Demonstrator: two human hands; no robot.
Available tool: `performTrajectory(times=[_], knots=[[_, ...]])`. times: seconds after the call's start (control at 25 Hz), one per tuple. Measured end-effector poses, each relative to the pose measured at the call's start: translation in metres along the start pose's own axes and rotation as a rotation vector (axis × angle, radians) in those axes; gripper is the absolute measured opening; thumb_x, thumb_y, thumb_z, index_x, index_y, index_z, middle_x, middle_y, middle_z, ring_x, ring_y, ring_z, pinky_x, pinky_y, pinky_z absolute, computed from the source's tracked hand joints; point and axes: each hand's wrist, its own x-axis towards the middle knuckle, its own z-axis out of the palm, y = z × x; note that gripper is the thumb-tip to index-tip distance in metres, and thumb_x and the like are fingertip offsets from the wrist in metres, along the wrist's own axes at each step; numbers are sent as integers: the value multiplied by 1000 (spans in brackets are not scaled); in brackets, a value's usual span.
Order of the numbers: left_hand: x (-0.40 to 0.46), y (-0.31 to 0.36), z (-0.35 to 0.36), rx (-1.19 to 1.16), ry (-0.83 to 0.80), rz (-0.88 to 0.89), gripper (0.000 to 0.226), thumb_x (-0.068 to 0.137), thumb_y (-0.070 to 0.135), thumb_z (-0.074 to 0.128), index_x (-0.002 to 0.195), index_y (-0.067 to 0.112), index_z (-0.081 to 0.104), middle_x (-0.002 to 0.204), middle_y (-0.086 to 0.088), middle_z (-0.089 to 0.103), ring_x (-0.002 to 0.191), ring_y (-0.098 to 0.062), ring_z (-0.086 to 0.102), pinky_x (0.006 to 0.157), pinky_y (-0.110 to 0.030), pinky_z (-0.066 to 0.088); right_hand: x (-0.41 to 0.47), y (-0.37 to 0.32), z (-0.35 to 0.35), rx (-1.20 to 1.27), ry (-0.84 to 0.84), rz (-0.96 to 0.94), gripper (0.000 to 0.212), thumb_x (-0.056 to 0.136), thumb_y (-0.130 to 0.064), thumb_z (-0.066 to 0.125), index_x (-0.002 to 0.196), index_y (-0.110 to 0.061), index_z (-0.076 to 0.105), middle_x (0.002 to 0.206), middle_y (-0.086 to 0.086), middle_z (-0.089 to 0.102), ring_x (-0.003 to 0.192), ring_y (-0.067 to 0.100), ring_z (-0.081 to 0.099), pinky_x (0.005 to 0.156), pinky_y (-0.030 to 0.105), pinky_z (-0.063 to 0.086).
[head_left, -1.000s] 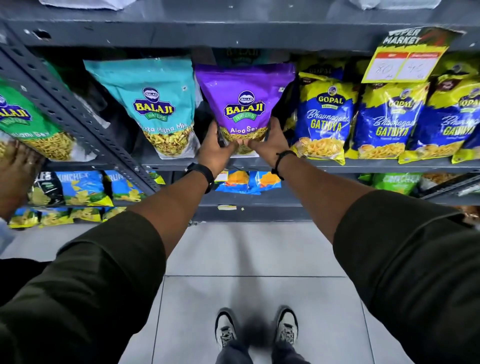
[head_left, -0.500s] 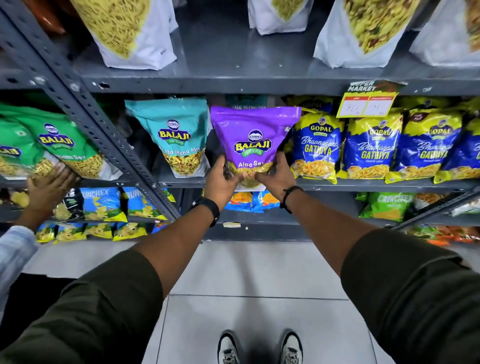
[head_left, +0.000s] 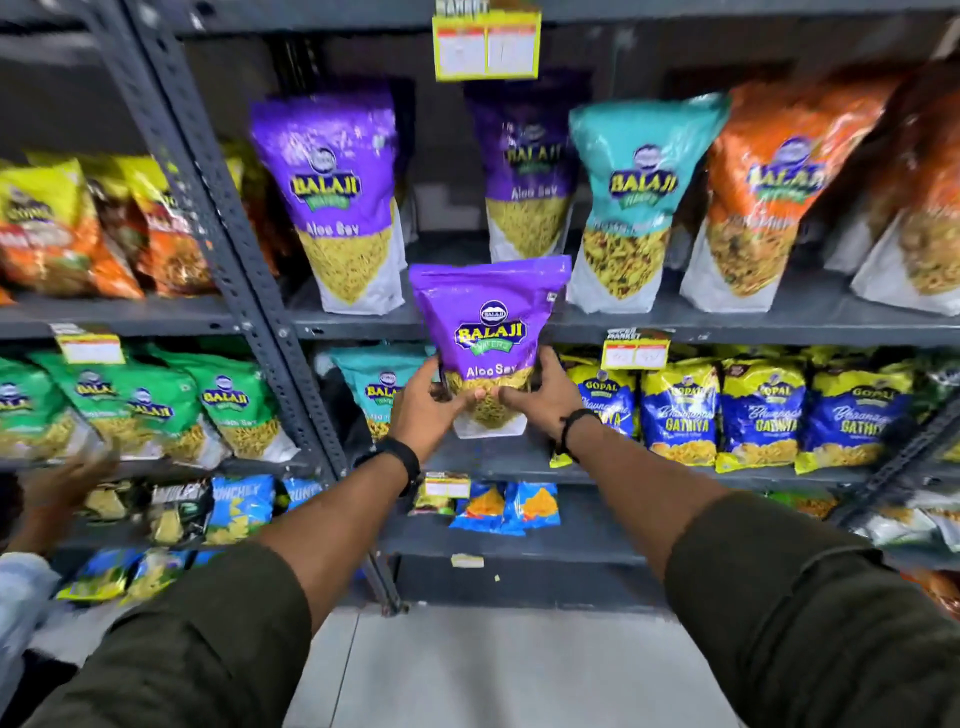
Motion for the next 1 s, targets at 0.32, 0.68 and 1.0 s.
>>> performTrajectory(times=[0.32, 0.68, 1.0], knots=[[63, 95, -47, -28, 38, 173, 54, 84, 44, 92, 127, 21, 69, 75, 5, 68, 63, -14, 56, 54, -21, 47, 32, -100, -54, 77, 83, -174, 63, 71, -28, 89, 121, -28, 50, 120, 2, 72, 109, 21, 70, 99, 36, 56], [124, 117, -46, 49, 63, 245, 69, 73, 75, 83, 127, 36, 67, 104, 9, 84, 92, -17, 80, 85, -46, 66, 82, -125, -77, -16, 124, -192, 63, 76, -38, 85, 126, -26, 50, 113, -6, 68, 107, 21, 67, 93, 33, 51], [151, 93, -25, 33, 29, 212, 68, 71, 78, 80, 125, 39, 65, 97, -1, 84, 87, -23, 80, 82, -45, 66, 114, -106, -68, -73, 128, -136, 62, 79, -39, 84, 129, -23, 51, 105, -6, 63, 95, 19, 60, 82, 28, 43]])
